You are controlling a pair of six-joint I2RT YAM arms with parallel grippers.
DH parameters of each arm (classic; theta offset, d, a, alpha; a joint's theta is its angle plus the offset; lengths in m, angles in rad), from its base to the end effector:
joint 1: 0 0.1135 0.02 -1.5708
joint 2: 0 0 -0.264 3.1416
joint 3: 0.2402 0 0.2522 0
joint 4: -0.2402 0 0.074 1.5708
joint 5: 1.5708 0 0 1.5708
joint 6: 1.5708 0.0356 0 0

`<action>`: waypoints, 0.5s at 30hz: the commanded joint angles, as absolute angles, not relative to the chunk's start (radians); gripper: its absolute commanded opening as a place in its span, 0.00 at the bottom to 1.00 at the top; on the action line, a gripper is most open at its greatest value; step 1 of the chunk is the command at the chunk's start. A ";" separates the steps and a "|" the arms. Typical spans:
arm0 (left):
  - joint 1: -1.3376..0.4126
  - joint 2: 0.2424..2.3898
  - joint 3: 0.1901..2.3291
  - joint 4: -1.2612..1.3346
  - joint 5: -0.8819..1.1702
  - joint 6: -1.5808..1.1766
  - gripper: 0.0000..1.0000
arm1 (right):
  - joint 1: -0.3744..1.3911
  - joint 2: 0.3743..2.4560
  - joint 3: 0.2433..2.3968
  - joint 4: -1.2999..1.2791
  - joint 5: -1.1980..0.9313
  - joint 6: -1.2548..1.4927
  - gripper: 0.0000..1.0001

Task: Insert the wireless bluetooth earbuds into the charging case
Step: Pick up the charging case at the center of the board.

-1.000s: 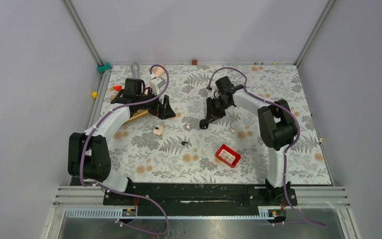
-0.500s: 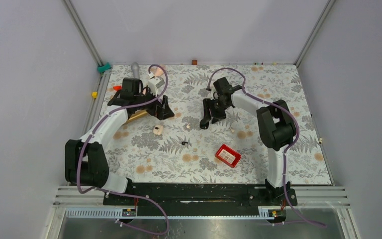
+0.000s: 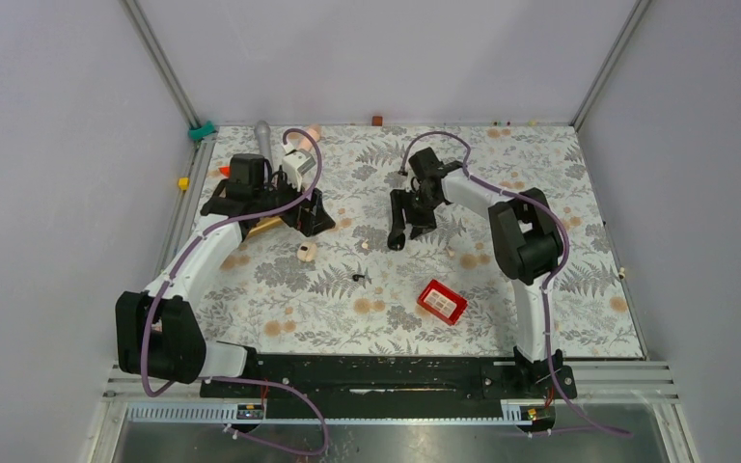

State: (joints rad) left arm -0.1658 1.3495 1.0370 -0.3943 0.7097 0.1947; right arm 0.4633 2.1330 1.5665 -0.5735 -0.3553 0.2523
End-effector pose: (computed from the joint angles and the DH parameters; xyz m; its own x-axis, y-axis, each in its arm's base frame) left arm 0.2826 -0.0708 0.2873 -0.5096 0.2341 -0.8279 0.7262 0.6330 -0.2680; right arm 0.3921 0.2097 0.1585 -0.9241 -0.2000 -0.3255 -0.3286 0.8507 0.4103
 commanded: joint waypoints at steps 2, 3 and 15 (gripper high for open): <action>-0.168 1.313 1.042 -0.356 0.708 0.204 0.99 | 0.507 2.173 1.641 -0.658 -0.301 0.249 0.64; -0.168 1.310 1.043 -0.356 0.710 0.204 0.99 | 0.513 2.176 1.645 -0.663 -0.295 0.246 0.64; -0.169 1.274 1.031 -0.355 0.714 0.207 0.99 | 0.558 2.212 1.673 -0.683 -0.287 0.231 0.47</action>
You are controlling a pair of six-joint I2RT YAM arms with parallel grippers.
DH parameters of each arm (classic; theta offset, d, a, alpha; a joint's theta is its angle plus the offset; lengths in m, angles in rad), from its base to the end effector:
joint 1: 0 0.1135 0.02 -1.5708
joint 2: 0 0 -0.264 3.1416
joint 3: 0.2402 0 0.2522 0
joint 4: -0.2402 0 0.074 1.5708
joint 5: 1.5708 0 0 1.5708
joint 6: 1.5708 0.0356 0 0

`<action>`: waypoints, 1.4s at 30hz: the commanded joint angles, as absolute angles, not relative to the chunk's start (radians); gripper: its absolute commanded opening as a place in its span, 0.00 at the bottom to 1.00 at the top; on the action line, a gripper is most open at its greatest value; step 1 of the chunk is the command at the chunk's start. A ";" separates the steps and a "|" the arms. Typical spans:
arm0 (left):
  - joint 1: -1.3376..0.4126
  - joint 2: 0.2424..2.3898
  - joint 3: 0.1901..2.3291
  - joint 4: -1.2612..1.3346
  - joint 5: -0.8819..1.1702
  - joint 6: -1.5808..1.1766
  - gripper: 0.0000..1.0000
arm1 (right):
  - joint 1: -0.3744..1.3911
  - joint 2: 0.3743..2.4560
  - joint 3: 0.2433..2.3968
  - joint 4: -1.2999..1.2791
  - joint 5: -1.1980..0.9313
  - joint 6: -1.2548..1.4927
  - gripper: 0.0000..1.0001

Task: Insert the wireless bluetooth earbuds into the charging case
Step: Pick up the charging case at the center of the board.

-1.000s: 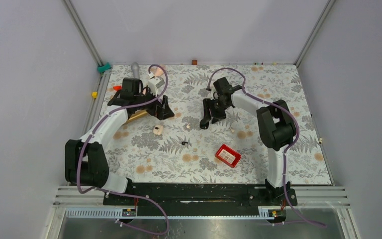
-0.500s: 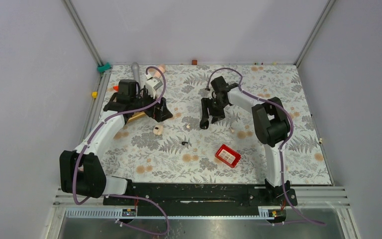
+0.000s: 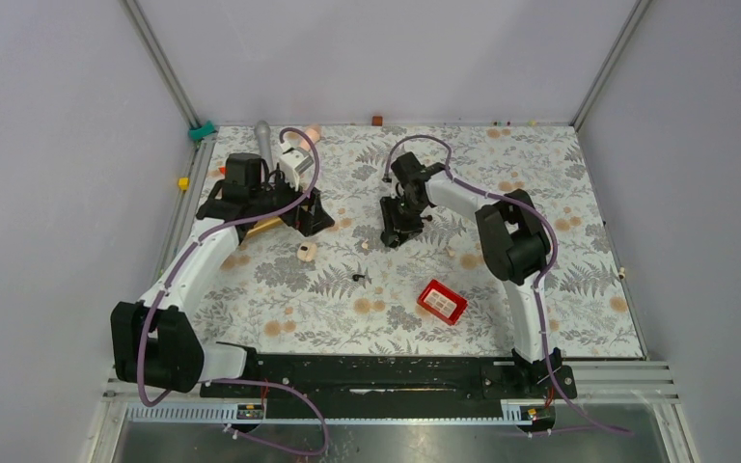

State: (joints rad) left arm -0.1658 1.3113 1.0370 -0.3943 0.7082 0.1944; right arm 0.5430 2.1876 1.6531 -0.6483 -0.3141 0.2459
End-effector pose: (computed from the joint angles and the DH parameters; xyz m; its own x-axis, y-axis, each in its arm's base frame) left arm 0.2759 -0.0696 0.2974 -0.4784 0.2288 -0.8478 0.7350 0.6326 -0.2440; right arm 0.3838 0.2444 0.1559 -0.9127 -0.2804 -0.2973 -0.3808 0.8476 0.3695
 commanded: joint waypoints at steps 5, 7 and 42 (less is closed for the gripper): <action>-0.168 1.277 1.025 -0.348 0.720 0.203 0.99 | 0.566 2.196 1.660 -0.649 -0.307 0.189 0.33; -0.168 1.285 1.024 -0.348 0.730 0.202 0.98 | 0.565 2.175 1.651 -0.635 -0.317 0.161 0.31; -0.510 1.324 1.248 -0.623 1.166 0.362 0.99 | 0.574 1.300 1.286 -0.494 -0.904 -0.165 0.35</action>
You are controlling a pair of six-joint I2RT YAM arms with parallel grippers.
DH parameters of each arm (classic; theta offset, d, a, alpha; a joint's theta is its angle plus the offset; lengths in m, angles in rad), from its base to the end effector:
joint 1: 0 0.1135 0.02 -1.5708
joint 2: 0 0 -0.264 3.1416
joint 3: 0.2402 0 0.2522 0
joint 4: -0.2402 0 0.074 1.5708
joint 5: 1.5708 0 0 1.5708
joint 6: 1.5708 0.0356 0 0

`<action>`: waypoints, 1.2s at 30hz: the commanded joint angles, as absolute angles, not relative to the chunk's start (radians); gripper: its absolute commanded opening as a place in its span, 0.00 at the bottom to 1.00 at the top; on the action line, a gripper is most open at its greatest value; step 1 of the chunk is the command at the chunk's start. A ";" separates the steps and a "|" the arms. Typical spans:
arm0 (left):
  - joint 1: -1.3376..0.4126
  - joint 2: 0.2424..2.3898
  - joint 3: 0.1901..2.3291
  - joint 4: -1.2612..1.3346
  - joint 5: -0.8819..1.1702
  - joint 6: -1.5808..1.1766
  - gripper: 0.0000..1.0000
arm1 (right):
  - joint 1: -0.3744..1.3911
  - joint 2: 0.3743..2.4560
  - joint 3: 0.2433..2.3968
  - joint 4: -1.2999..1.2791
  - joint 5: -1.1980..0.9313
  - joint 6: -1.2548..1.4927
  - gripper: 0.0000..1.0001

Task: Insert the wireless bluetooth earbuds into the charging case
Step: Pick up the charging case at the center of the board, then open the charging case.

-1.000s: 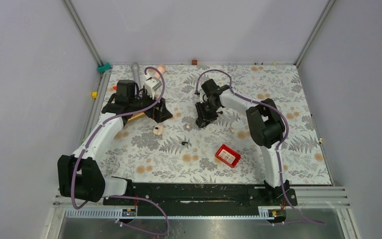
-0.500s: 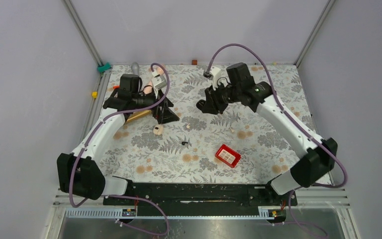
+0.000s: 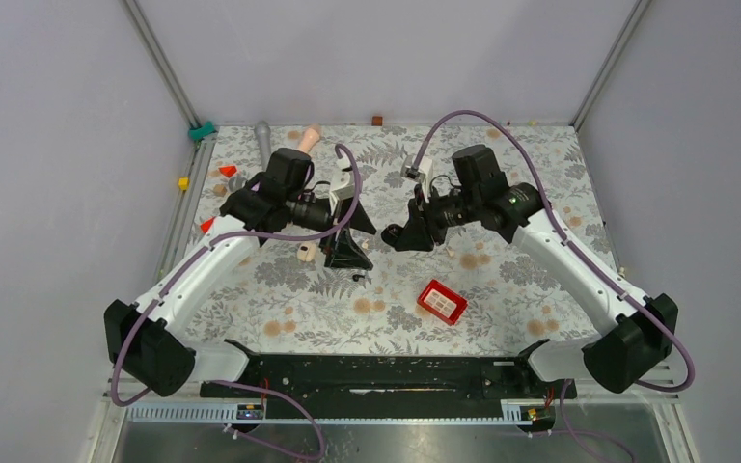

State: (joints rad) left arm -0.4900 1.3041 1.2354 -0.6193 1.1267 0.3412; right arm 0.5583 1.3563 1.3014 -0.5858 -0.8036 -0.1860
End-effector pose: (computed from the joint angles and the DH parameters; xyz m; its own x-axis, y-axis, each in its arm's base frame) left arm 0.2213 -0.1544 0.3545 -0.2544 0.2986 -0.9199 0.9580 -0.0522 -0.2818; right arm 0.2331 0.1758 0.3589 -0.3397 -0.3635 -0.8674 -0.9361 0.2196 0.2746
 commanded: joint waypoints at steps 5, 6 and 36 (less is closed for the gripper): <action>-0.516 1.329 1.234 -0.567 1.164 0.312 0.96 | 0.584 1.308 1.261 -0.450 -0.913 -0.135 0.36; -0.518 1.329 1.229 -0.548 1.164 0.296 0.95 | 0.586 1.312 1.255 -0.440 -0.916 -0.129 0.36; -0.542 1.355 1.169 -0.444 1.164 0.213 0.19 | 0.616 1.382 1.223 -0.387 -0.825 -0.135 0.38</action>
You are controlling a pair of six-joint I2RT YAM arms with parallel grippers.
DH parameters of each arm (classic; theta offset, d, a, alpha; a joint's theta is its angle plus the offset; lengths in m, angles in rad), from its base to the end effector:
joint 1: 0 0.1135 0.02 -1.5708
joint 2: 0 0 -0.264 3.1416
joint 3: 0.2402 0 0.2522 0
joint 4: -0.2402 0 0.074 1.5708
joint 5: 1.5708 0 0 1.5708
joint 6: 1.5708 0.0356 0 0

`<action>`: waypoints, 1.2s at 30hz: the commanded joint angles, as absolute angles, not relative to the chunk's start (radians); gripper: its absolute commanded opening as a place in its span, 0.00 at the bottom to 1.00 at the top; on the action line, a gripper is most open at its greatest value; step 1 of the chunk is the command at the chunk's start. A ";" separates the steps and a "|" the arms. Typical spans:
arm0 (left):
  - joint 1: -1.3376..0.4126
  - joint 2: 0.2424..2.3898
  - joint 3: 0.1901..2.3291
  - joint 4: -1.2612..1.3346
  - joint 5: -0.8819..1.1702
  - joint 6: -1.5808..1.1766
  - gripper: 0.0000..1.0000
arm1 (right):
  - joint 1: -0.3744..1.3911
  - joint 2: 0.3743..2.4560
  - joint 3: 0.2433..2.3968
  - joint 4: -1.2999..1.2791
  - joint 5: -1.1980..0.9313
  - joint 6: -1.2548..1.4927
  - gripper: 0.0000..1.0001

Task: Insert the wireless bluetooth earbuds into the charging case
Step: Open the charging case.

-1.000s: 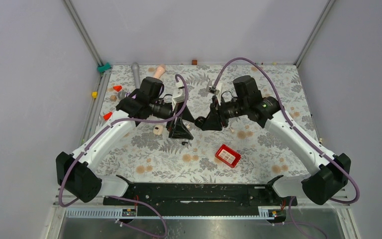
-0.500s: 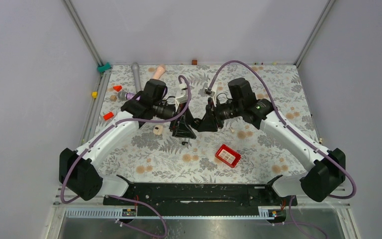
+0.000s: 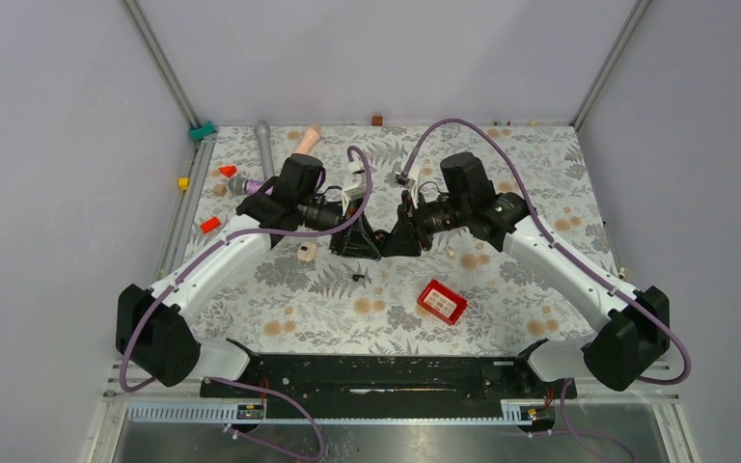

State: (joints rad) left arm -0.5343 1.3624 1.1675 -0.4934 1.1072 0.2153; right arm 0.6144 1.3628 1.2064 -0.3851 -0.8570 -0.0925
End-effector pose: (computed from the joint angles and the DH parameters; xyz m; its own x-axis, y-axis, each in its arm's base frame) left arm 0.2306 -0.1734 0.3261 -0.3584 0.3231 -0.8759 0.9201 -0.0368 -0.3901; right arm 0.2298 0.1950 0.3428 -0.3356 -0.3108 -0.8893 -0.9417 0.1334 0.3088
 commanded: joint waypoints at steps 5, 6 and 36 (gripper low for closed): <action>-0.544 1.355 1.166 -0.443 1.161 0.217 0.03 | 0.616 1.395 1.233 -0.410 -0.835 -0.150 0.41; -0.544 1.355 1.163 -0.443 1.161 0.219 0.00 | 0.617 1.394 1.234 -0.413 -0.840 -0.152 0.42; -0.564 1.365 1.125 -0.439 1.182 0.232 0.00 | 0.577 1.316 1.237 -0.460 -0.960 -0.224 0.83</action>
